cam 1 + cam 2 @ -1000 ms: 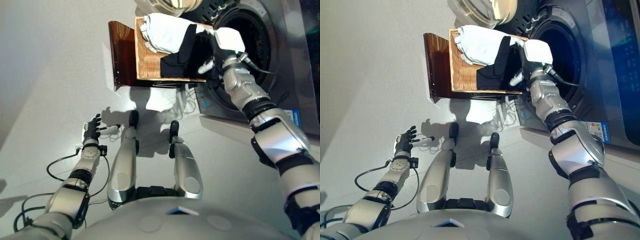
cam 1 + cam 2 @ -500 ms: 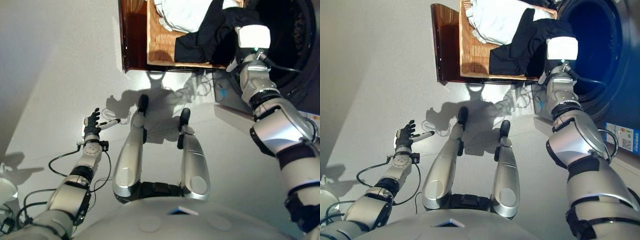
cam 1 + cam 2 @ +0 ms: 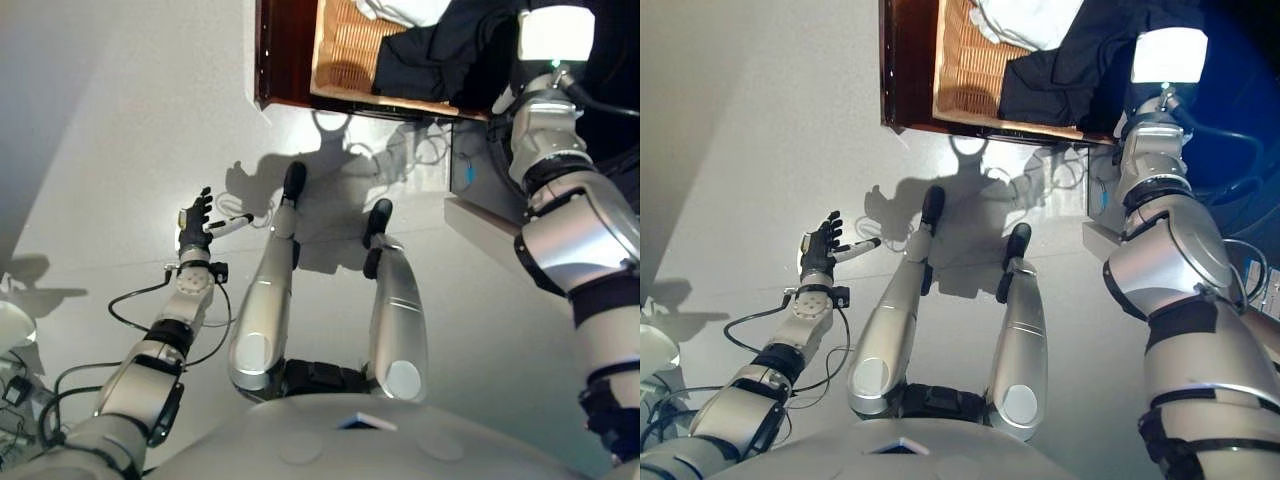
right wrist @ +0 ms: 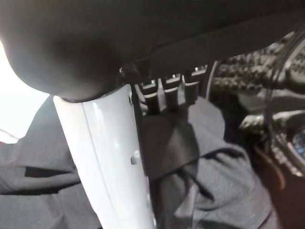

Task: Pick up the clothes and place them into the washing machine

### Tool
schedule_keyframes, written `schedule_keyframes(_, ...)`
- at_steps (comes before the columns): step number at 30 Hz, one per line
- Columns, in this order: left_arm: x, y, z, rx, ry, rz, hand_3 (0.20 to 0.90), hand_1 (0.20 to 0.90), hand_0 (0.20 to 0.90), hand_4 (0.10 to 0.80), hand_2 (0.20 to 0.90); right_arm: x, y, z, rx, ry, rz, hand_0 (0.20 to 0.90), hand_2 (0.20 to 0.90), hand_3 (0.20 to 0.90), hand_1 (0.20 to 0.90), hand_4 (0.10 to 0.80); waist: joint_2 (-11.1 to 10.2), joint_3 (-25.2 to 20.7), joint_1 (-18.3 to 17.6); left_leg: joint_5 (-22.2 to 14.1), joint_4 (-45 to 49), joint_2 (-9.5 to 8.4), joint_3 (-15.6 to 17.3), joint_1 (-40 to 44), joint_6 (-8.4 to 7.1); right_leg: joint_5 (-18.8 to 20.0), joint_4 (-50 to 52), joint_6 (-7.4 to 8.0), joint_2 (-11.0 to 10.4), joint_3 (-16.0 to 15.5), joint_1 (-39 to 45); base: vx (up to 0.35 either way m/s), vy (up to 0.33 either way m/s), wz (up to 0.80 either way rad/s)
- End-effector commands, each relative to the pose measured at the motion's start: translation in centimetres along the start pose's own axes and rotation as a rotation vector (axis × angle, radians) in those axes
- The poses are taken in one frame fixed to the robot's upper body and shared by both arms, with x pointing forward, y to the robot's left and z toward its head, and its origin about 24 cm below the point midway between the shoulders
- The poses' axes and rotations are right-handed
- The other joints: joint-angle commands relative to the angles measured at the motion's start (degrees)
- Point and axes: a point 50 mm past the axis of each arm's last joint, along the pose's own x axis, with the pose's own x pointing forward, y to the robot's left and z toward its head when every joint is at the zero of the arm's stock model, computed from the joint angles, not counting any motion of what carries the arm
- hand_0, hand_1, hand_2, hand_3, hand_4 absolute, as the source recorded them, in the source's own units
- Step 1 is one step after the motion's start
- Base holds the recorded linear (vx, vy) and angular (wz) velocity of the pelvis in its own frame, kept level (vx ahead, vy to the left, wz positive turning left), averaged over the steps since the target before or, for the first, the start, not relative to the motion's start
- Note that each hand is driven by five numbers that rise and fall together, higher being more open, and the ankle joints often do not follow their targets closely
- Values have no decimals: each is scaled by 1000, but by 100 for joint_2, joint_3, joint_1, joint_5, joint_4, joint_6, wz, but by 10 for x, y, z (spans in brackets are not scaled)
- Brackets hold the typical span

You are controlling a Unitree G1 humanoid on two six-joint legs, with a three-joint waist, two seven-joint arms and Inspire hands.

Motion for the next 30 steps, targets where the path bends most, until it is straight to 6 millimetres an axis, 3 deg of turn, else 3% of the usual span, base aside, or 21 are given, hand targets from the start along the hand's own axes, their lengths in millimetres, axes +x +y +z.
schedule_keyframes(1,1,7,11,-27,-71,41,900,900,900,800,900,16,-51,-59,-107,169,-164,900,900,900,900,800,155,-94,92,-397,558,124,32,-294,-396,437,-693,18,162,-37,-6,-26,-45,12)
schedule_keyframes(5,3,9,14,-38,-74,63,900,900,900,800,900,16,-51,-62,-101,184,-159,900,900,900,900,800,182,-1,113,-464,822,117,-81,-580,-397,297,-327,-25,216,-73,-333,-35,-62,8)
schedule_keyframes(8,4,12,21,-53,-103,80,900,900,900,800,900,16,-52,-68,-113,201,-152,900,900,900,900,800,261,61,95,-580,1278,50,-135,-977,-405,145,152,-60,179,-125,-677,-34,-90,16)
schedule_keyframes(9,3,13,21,-57,-106,85,900,900,900,800,900,15,-50,-69,-118,202,-149,900,900,900,900,800,256,43,82,-829,1449,36,-150,-982,-399,-95,340,-54,165,-114,-694,56,-48,24)
schedule_keyframes(16,-1,23,20,-77,-126,126,900,900,900,800,900,9,-38,-89,-164,239,-122,900,900,900,900,800,375,-42,81,-1031,2026,-50,-180,-1522,-420,-397,1078,-86,32,-172,-1182,-8,-21,15)
schedule_keyframes(17,-1,23,20,-77,-126,126,900,900,900,800,900,9,-38,-89,-164,239,-122,439,439,439,439,471,375,-43,81,-1031,2026,-50,-181,-1522,-420,-397,1078,-86,31,-172,-1182,-17,-15,7)
schedule_keyframes(18,-2,25,20,-74,-130,133,900,900,900,800,900,8,-40,-96,-151,273,-120,200,200,200,200,300,414,-53,88,-1044,2058,-72,-177,-1569,-414,-415,1151,-88,-2,-183,-1228,-16,8,4)
schedule_keyframes(24,-7,29,10,-53,-107,145,900,900,900,800,900,9,-43,-93,-148,265,-162,200,200,200,200,300,394,-65,57,-1045,1976,-88,-138,-1481,-373,-386,1042,-61,8,-137,-1172,-3,6,3)
schedule_keyframes(30,-6,33,14,-48,-127,162,900,900,900,800,900,15,-63,-81,-54,246,-267,200,200,200,200,300,357,-114,7,-966,1643,-113,-78,-1138,-358,-318,734,-58,24,-87,-868,10,27,-4)
